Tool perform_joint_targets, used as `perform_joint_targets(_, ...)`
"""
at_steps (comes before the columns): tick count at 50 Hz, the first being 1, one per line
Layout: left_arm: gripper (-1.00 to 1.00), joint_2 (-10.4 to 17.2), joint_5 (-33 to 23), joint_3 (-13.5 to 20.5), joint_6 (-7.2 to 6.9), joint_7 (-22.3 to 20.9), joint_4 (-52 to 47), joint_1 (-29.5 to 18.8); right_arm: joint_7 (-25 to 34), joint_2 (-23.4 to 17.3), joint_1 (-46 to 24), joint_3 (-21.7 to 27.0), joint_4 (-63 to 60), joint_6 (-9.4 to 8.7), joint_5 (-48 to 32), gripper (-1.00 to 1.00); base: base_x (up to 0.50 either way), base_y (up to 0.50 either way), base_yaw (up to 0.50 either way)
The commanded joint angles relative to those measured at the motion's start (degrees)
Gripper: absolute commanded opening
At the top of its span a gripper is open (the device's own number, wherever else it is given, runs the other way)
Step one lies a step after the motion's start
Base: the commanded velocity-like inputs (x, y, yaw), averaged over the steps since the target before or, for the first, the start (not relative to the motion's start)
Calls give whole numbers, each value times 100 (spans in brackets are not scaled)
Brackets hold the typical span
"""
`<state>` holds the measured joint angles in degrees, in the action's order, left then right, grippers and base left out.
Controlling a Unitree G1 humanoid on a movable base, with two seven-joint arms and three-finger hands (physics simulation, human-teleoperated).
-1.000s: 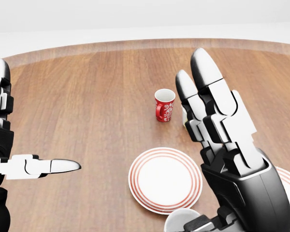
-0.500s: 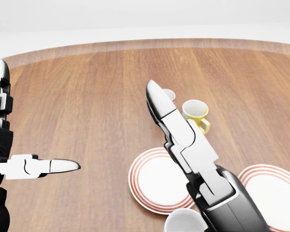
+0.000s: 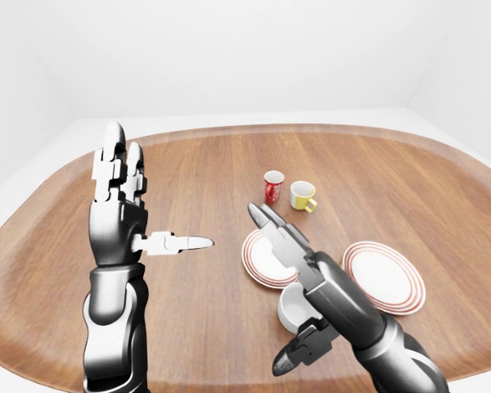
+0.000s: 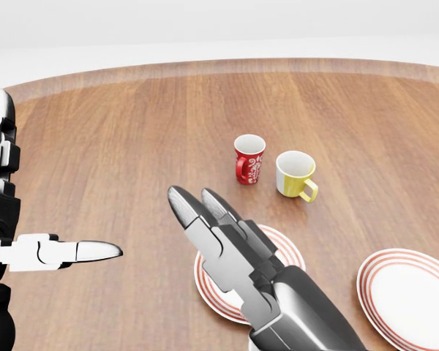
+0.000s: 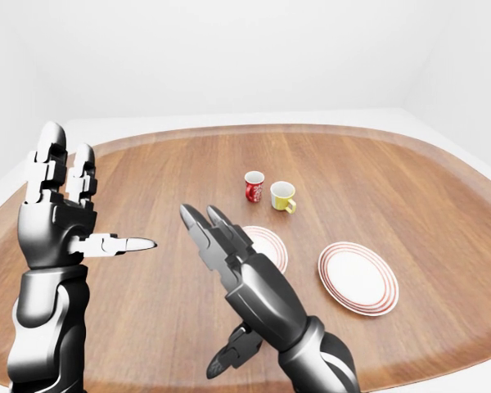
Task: Put the white mug on the left plate.
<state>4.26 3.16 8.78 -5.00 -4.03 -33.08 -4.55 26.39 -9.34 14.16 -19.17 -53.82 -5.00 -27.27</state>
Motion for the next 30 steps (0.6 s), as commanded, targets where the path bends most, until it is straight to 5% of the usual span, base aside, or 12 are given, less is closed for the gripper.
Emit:
perform_joint_targets(1, 100, 3, -2, 6, 0, 2, 15, -11, 367, 72, 168, -53, 77, 0, -528, 100, 0, 0, 0)
perform_joint_targets(30, 100, 0, -8, 6, 0, -4, 23, 7, 645, 4, 595, -66, 562, 0, -1445, 100, 0, 0, 0)
